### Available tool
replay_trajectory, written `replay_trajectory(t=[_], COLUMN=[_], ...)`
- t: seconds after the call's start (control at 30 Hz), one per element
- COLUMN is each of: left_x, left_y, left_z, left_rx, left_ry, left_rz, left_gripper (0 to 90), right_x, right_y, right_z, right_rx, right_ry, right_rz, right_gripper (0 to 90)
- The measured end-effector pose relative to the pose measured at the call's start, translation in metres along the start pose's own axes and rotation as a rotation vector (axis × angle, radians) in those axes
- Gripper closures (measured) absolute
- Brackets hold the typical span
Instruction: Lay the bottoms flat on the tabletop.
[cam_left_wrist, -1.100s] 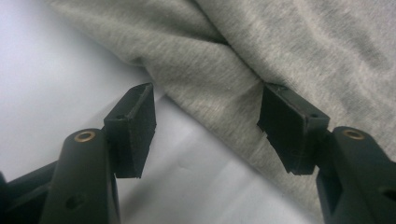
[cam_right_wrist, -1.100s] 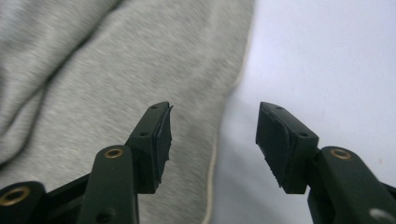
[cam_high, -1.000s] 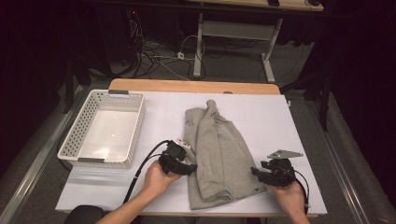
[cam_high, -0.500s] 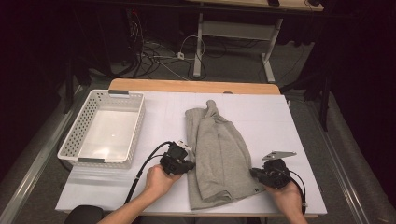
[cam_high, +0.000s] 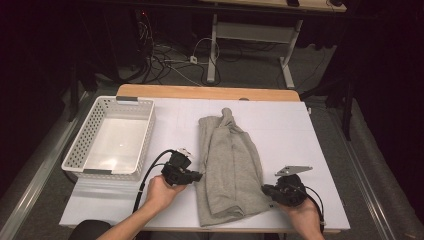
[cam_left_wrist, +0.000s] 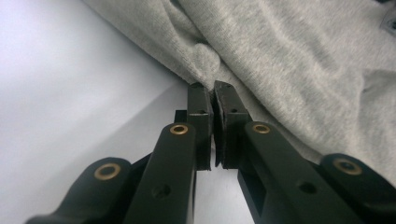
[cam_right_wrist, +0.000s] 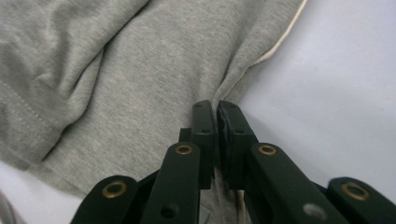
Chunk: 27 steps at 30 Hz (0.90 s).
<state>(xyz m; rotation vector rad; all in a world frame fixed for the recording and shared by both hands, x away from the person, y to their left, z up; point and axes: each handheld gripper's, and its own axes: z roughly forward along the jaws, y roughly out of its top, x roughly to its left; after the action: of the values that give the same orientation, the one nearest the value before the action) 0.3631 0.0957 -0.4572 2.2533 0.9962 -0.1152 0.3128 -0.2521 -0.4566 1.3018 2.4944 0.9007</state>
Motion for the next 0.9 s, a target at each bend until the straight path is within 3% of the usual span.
replay_trajectory(t=[0.23,0.4,0.63,0.8,0.9], left_x=[0.01,0.018,0.019,0.014,0.011], left_y=[-0.008,-0.016,-0.021,-0.017,-0.011], left_z=[-0.018,-0.03,-0.031,-0.039,-0.044], left_rx=[-0.016,-0.028,-0.04,-0.113,-0.15], left_ry=[0.01,0.034,0.045,0.08,0.096], left_rz=[-0.019,-0.032,-0.023,0.002,0.019], left_gripper=[84.6,84.6,83.1,68.4,63.0], right_x=[0.01,0.022,0.028,0.025,0.023], right_y=[-0.002,-0.006,-0.011,-0.011,-0.011], right_z=[-0.003,-0.003,0.001,-0.005,-0.011], right_rx=[-0.009,0.002,0.029,-0.039,-0.084], right_ry=[0.046,0.072,0.065,0.068,0.05], right_rz=[-0.005,-0.041,-0.054,-0.03,-0.022], right_gripper=[86.3,86.3,83.4,71.2,69.1])
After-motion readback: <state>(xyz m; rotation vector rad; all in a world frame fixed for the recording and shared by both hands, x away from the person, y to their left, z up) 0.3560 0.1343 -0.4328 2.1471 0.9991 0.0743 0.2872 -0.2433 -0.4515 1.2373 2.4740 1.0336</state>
